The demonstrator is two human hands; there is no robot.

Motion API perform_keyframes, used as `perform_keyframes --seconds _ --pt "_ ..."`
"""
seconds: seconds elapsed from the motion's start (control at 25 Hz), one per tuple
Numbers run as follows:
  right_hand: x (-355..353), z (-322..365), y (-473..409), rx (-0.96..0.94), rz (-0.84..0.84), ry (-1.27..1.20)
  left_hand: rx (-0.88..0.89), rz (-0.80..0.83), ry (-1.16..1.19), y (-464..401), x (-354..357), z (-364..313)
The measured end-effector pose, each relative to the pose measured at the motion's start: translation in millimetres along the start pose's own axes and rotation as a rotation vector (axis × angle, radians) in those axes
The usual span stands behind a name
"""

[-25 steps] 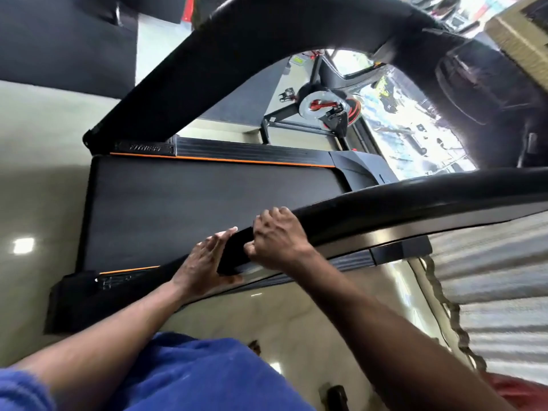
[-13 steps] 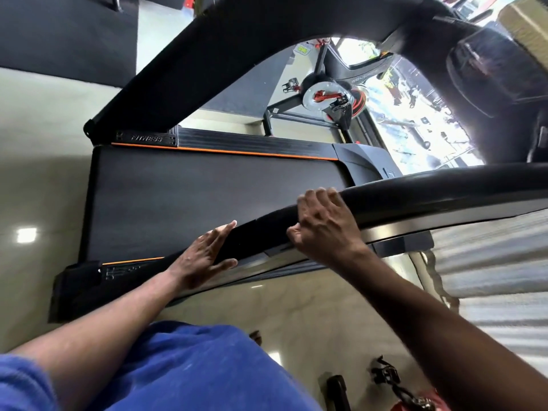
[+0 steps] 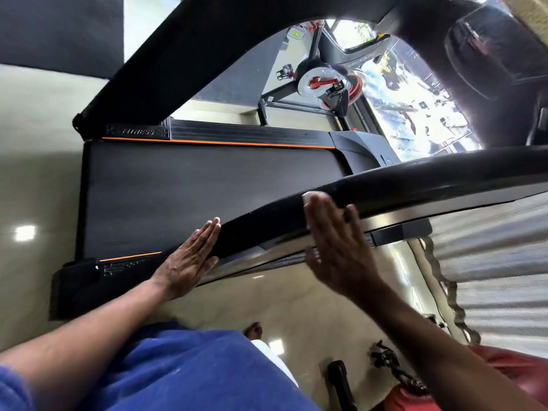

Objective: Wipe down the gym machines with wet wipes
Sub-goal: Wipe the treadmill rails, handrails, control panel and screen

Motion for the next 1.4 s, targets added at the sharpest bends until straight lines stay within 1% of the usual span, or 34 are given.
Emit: perform_keyframes --seconds 0.04,0.12,0.2,0.32,0.44,0.52,0.6,0.64,0.68,0.76,0.84,0.88,0.96,1.04,1.12,1.2,1.28,1.36,1.4 --pt "-2 -13 -1 0.026 -0.047 -0.013 -0.020 0.021 0.001 1 0 0" --pt "4 -21 -2 0.045 -0.120 -0.115 -0.055 0.064 0.008 -1 -2 -2" --pt "16 -12 -2 0.002 -0.178 -0.210 -0.113 0.073 0.017 1 -5 -6" --pt "41 11 0 -0.202 -0.217 -0.296 -0.300 0.124 0.085 11 -12 -13" --pt "69 32 -1 -0.472 -0.251 -0.252 -0.513 0.147 0.147 31 -21 -20" --pt "82 39 -6 -0.561 -0.263 -0.227 -0.616 0.158 0.153 53 -29 -31" --pt "87 41 -12 -0.575 -0.265 -0.295 -0.683 0.163 0.130 83 -34 -44" --pt "84 42 -16 -0.540 -0.270 -0.365 -0.724 0.161 0.122 99 -35 -48" --pt "80 45 -21 -0.466 -0.274 -0.461 -0.775 0.149 0.127 115 -37 -53" --pt "64 61 -28 -0.186 -0.272 -0.688 -0.885 0.115 0.171 143 -40 -60" --pt "47 87 -26 0.115 -0.193 -0.927 -0.929 0.069 0.218 160 -43 -68" --pt "43 103 -21 0.214 -0.134 -1.053 -0.931 0.042 0.232 163 -46 -72" --pt "35 144 -9 0.349 0.004 -1.301 -0.942 -0.010 0.294 172 -58 -78" --pt "40 178 2 0.442 0.110 -1.463 -0.946 -0.037 0.339 184 -74 -75" --pt "38 219 -4 0.489 0.157 -1.479 -0.939 -0.058 0.354 207 -102 -60" --pt "36 245 -10 0.528 0.213 -1.485 -0.942 -0.095 0.351 227 -131 -47" --pt "25 312 -36 0.517 0.270 -1.488 -1.010 -0.152 0.363 287 -180 -15" --pt "17 322 -44 0.516 0.274 -1.471 -1.048 -0.218 0.383 303 -200 -2" --pt "11 348 -57 0.491 0.276 -1.484 -1.079 -0.278 0.379 327 -220 12"
Point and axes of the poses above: each hand's wrist, its own y-axis away from the middle knuckle, its own x-axis out of the palm, z = x × y, the point moved 2 cm from there along -y, towards the middle knuckle, and after that the axes turned 5 degrees about -z, right-handed, at the moved point
